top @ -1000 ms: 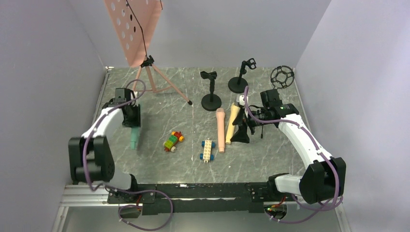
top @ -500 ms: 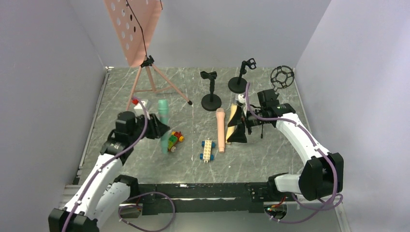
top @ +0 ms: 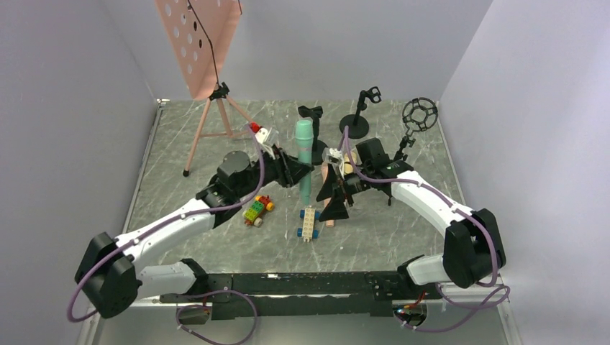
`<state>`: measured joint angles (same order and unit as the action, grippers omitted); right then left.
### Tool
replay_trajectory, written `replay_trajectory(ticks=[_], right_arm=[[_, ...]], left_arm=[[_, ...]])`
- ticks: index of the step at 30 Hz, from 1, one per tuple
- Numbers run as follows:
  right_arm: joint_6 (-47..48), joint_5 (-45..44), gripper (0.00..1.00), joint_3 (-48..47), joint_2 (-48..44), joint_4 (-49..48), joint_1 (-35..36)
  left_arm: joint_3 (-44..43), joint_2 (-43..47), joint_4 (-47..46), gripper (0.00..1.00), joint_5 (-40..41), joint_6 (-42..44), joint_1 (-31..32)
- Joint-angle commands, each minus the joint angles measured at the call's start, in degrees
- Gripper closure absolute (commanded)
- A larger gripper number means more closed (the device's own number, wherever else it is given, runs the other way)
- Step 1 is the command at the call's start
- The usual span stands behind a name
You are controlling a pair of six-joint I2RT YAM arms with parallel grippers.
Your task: Attach the microphones to the stand
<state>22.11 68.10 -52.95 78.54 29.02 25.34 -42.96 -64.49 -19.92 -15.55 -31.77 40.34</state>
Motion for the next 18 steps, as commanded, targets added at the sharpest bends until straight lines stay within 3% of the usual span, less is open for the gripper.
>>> replay_trajectory(ticks=[1,5,9,14,18], right_arm=[[-6.75,2.57,0.0,0.13,-0.4,-9.36,0.66],[-13.53,3.02,0.0,-1.1,0.41,-14.28,0.31],[-30.85,6.29,0.0,-0.99,3.25,-27.62,0.23],[-55.91,8.11,0.02,1.13,7.2,-60.21,0.25],[-81.97,8.73,0.11,3.91,11.94,-93.66,0.32]], left_arm=[[-3.65,-4.33,-12.82,0.96,5.81,-3.15,3.17],[-2.59,-6.09,-15.7,0.96,10.46,-5.1,5.68],[-0.62,-5.32,-17.95,0.97,13.98,-5.93,6.48],[1.4,-3.3,-17.09,0.98,18.15,-7.34,6.53],[2.01,-1.87,-15.01,0.98,20.57,-8.14,6.52]])
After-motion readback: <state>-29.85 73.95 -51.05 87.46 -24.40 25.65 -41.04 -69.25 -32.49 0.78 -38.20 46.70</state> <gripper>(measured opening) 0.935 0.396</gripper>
